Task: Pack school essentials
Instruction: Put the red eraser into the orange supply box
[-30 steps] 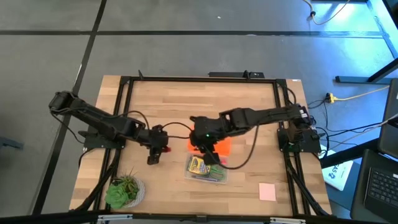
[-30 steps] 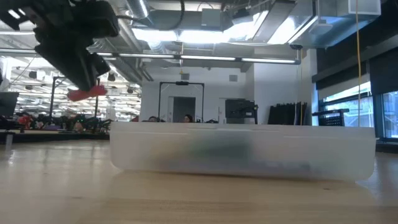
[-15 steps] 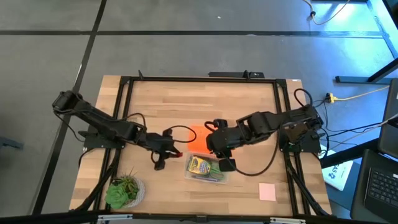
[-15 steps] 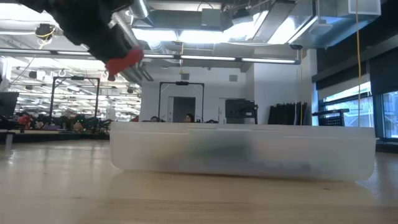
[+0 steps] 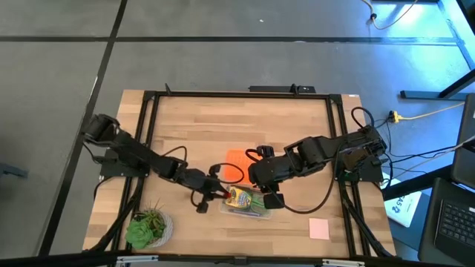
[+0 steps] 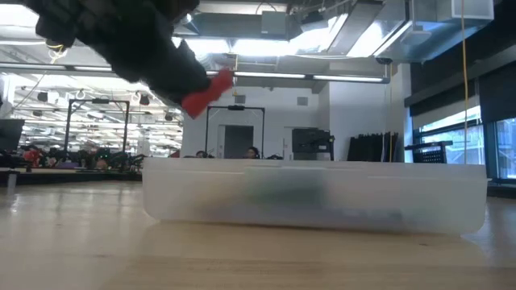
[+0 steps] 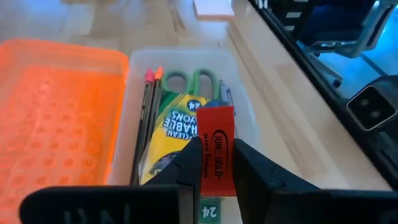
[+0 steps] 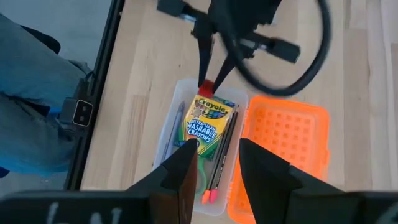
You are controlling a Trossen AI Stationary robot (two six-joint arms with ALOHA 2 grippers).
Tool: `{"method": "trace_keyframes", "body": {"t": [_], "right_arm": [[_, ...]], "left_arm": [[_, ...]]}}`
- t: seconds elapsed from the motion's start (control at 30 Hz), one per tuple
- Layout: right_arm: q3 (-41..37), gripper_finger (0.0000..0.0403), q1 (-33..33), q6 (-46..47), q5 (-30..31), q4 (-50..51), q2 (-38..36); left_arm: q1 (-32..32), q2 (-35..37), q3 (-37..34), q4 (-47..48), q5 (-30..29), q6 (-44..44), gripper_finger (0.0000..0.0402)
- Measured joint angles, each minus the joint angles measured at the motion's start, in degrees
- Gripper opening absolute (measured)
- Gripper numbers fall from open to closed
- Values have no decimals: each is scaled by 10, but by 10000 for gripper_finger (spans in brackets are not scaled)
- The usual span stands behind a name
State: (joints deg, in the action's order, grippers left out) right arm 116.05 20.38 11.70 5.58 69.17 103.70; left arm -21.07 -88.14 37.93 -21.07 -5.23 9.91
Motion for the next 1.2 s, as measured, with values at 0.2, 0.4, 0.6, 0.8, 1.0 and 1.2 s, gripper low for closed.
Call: {"method": "trace_keyframes", "body": {"t": [0.2,0.4,0.6,0.8,1.0,1.2], "right_arm": [[0,120,0,-1,0,-1,0],[0,120,0,-1,-1,-4,0],[0,120,0,-1,-1,-18,0],[0,120,0,-1,-2,-24,0],[0,120,0,-1,-2,-25,0],[0,120,0,-1,-2,-26,0]], "left_arm": [[-1,-44,0,-15,0,0,59],[-1,-61,0,-18,0,-8,59],[-1,-61,0,-16,-17,-18,59],[-1,-61,0,-6,-10,-29,59],[-1,-61,0,-4,-15,-30,59],[-1,-61,0,-4,-16,-30,70]]}}
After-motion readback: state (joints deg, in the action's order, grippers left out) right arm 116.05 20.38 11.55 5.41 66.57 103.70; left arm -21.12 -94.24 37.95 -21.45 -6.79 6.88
